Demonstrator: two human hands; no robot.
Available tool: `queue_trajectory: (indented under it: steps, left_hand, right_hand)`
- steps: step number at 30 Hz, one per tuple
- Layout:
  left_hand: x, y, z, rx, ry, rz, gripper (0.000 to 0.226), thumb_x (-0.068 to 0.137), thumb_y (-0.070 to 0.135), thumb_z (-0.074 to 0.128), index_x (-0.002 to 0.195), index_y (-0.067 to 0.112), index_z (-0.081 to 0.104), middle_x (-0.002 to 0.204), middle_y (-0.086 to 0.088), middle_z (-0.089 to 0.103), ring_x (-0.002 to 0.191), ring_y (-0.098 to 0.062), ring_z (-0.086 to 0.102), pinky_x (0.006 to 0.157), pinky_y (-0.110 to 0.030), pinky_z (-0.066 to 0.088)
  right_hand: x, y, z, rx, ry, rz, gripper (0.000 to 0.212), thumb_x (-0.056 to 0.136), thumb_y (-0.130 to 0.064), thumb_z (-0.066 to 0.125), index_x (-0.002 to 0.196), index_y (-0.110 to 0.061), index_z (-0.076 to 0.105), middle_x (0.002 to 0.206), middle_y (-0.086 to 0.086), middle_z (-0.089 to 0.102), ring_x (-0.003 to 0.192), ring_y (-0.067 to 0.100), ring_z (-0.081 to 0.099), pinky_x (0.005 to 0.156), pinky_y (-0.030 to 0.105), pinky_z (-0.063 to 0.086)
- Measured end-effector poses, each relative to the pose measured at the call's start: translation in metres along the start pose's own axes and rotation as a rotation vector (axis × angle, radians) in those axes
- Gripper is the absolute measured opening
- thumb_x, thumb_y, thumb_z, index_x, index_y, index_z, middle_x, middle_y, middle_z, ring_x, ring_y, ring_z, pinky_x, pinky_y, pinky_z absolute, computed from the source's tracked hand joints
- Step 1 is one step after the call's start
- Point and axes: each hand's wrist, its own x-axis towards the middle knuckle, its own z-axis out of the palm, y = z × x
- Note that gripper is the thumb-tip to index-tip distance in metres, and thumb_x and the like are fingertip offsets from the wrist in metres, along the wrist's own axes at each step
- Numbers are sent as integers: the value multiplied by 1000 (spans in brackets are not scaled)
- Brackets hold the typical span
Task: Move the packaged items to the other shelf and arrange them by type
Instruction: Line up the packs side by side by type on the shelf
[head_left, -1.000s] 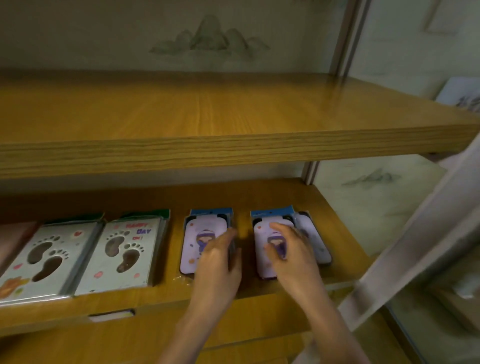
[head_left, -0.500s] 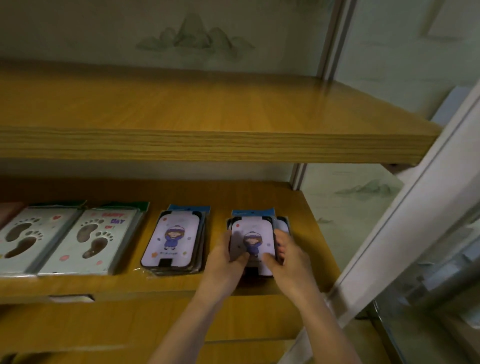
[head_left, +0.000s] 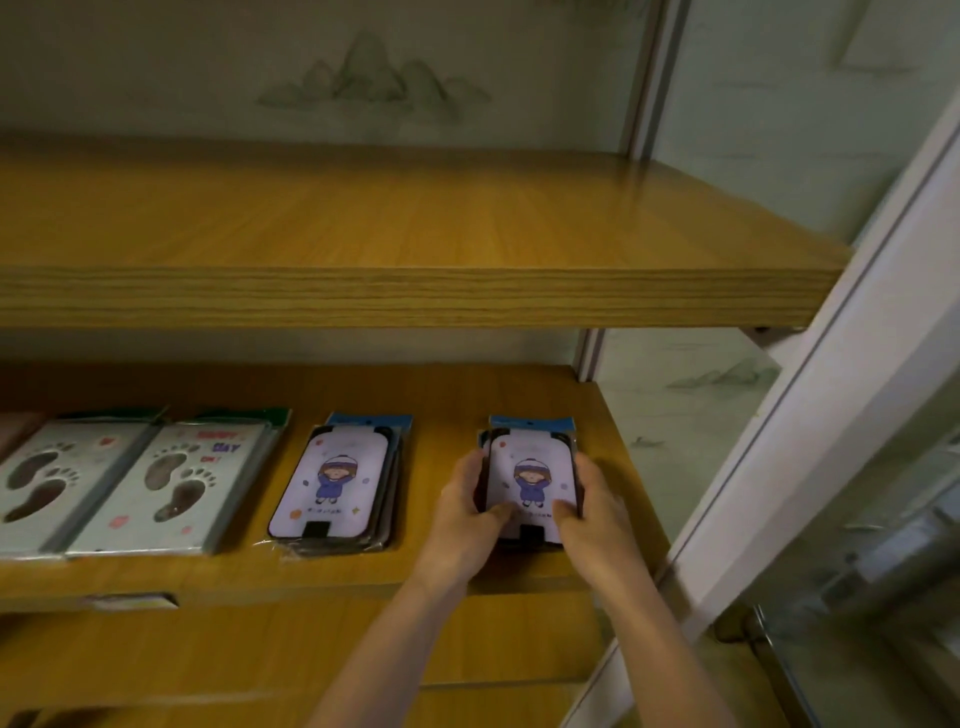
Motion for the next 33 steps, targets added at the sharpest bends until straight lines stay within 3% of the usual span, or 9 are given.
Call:
queue_trajectory:
  steps: [4,5,8,11,16,19,22,27,33]
  left_hand:
    - [0,-2,-10,0,23,-21,62,86,-7,53,138,18,31,131,8,45,107,1,41,69,-4,45]
    - [0,-2,-13,-5,34,-27,62,86,-7,53,139,18,31,136,7,43,111,0,39,71,-5,44]
    - [0,0,-22,17,66,-49,63,88,-3,51,142,19,26,143,5,36,123,-5,34,84,-12,35]
    - [1,2,-33,38,93,-68,60,91,0,48,143,19,24,146,2,34,129,-10,32,97,-25,31]
    - [6,5,-48,39,84,-94,54,93,3,47,141,18,28,132,5,41,109,-3,33,87,-21,30]
    - [6,1,-49,50,66,-84,51,93,3,46,139,19,31,124,11,43,106,-3,39,85,-16,36]
    - [5,-2,-49,59,71,-72,50,93,1,44,138,19,31,122,8,48,98,-3,44,68,-13,42]
    - [5,-5,-51,51,42,-52,50,93,-2,41,138,18,31,106,13,50,91,0,48,67,-13,42]
    - [5,-8,-47,129,15,-26,48,91,-6,40,132,17,35,119,2,53,115,-15,49,90,-25,46]
  right_hand:
    - [0,-6,3,16,-64,4,55,98,-13,41,147,-28,22,144,5,34,112,10,45,74,10,43]
    - [0,-7,5,31,-74,5,55,98,-13,41,148,-28,22,145,5,34,112,11,45,75,10,44]
    - [-1,-11,12,58,-98,4,57,97,-13,44,148,-26,21,147,4,32,130,19,40,101,29,40]
    - [-1,-16,25,59,-138,-7,59,96,-13,48,148,-24,22,148,1,33,136,19,33,111,38,35]
    - [-1,-23,37,103,-144,2,56,89,-9,55,139,-28,37,136,-1,46,128,18,42,107,44,40]
    - [1,-24,38,92,-146,11,59,90,-12,56,142,-28,34,140,-1,42,132,19,38,109,45,37]
    - [1,-26,38,72,-156,12,58,92,-14,53,144,-27,31,145,0,38,137,20,31,111,46,34]
    - [-2,-25,38,133,-150,39,58,95,-16,50,147,-26,26,149,0,36,136,20,35,111,44,35]
    - [-6,-29,43,104,-133,23,57,96,-18,47,148,-25,23,150,-1,35,137,18,34,112,41,34]
